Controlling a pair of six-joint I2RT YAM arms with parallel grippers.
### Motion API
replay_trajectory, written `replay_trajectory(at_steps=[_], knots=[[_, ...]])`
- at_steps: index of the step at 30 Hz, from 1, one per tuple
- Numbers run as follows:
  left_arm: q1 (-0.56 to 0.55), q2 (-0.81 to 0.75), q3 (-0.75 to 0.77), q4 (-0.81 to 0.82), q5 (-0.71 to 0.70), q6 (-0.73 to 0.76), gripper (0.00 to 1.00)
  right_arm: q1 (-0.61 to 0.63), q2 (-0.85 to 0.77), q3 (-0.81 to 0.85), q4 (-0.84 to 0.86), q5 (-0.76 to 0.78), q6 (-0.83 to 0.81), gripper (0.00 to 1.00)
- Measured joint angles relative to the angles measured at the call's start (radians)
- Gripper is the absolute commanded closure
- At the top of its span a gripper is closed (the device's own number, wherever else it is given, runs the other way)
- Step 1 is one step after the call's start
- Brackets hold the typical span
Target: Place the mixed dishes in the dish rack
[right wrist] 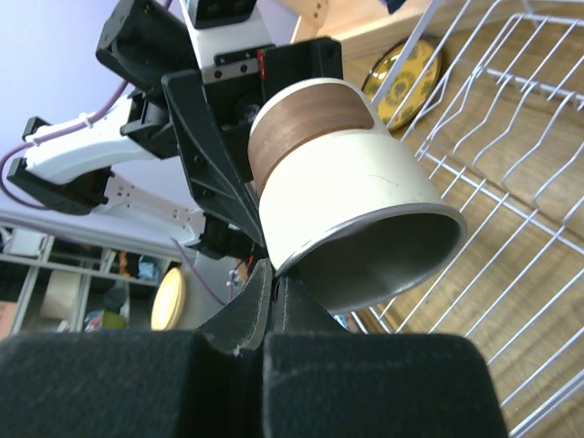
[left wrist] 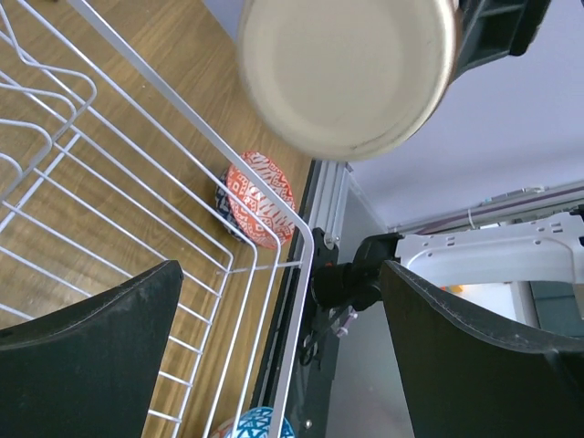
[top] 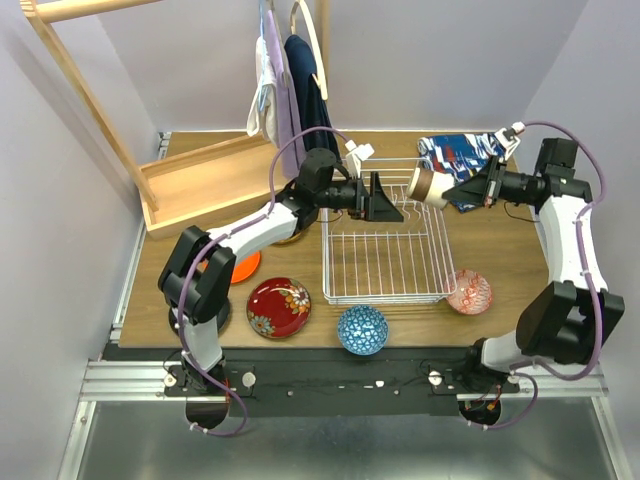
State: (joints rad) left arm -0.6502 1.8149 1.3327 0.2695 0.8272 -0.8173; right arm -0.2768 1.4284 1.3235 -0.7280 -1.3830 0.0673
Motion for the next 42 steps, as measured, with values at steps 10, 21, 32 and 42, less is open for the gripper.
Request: replay_trajectory(at_steps=[10,21,32,42], knots=[[-0.005,0.022,0.051,0.034,-0.002,-0.037,0.01,0.003,0.165,0.095,-0.478,-0.015,-0.500,0.99],[-0.006,0.050,0.055,0.063,0.000,-0.059,0.01,0.040,0.170,0.095,-0.586,-0.009,-0.637,0.99],[-0.023,0.061,0.076,0.092,0.024,-0.070,0.07,0.084,0.170,0.095,-0.602,0.003,-0.644,0.99],[-0.019,0.062,0.073,0.079,0.045,-0.058,0.29,0.085,0.160,0.069,-0.595,0.004,-0.607,0.86]])
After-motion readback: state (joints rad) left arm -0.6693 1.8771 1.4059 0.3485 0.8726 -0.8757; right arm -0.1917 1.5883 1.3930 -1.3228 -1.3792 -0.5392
